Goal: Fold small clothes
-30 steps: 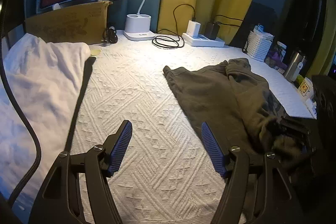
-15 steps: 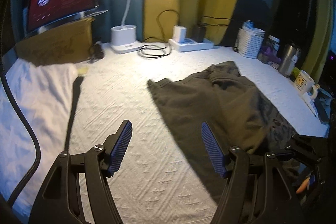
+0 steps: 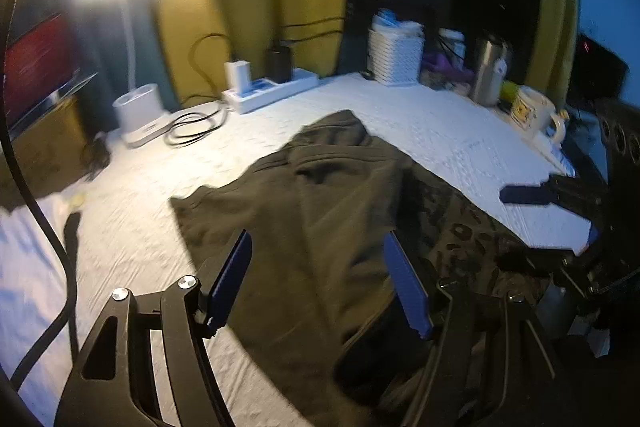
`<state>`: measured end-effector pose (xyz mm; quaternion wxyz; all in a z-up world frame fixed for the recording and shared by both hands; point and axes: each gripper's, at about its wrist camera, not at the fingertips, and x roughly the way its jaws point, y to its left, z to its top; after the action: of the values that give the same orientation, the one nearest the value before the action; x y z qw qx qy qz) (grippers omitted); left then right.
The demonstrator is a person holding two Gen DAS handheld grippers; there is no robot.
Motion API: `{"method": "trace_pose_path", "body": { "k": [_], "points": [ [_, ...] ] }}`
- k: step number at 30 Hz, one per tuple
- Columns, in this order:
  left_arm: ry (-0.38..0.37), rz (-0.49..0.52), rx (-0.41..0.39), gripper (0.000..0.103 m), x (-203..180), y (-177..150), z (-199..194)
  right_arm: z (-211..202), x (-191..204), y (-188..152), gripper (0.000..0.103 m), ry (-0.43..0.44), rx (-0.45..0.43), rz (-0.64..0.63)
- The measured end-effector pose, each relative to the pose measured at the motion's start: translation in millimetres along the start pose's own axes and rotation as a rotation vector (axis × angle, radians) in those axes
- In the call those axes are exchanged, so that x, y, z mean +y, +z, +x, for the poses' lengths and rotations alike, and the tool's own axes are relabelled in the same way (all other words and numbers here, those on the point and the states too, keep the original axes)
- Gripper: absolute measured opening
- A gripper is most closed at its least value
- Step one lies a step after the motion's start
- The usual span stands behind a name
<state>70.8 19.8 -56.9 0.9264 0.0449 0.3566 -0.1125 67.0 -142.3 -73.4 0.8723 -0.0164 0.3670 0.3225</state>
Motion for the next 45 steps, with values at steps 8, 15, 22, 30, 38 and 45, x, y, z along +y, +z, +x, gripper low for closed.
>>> {"method": "trace_pose_path", "body": {
  "k": [8, 15, 22, 30, 38, 45],
  "points": [
    [-0.006, 0.103, 0.073, 0.069, -36, 24, 37, 11, -48, 4, 0.086, -0.041, -0.014, 0.049],
    [0.078, 0.224, 0.142, 0.069, -61, 43, 75, 24, -85, 10, 0.086, -0.032, -0.005, 0.085],
    [0.115, 0.322, 0.198, 0.069, -79, 55, 106, 38, -110, 18, 0.086, -0.020, -0.003, 0.103],
    [0.119, 0.345, 0.257, 0.053, -71, 54, 133, 51, -125, 25, 0.086, -0.007, -0.002, 0.130],
    [0.090, 0.231, 0.210, 0.009, -47, 55, 122, 62, -127, 27, 0.086, -0.019, 0.027, 0.155],
    [0.084, 0.132, 0.142, 0.008, -19, 56, 100, 68, -115, 31, 0.086, -0.035, 0.047, 0.136]
  ]
}}
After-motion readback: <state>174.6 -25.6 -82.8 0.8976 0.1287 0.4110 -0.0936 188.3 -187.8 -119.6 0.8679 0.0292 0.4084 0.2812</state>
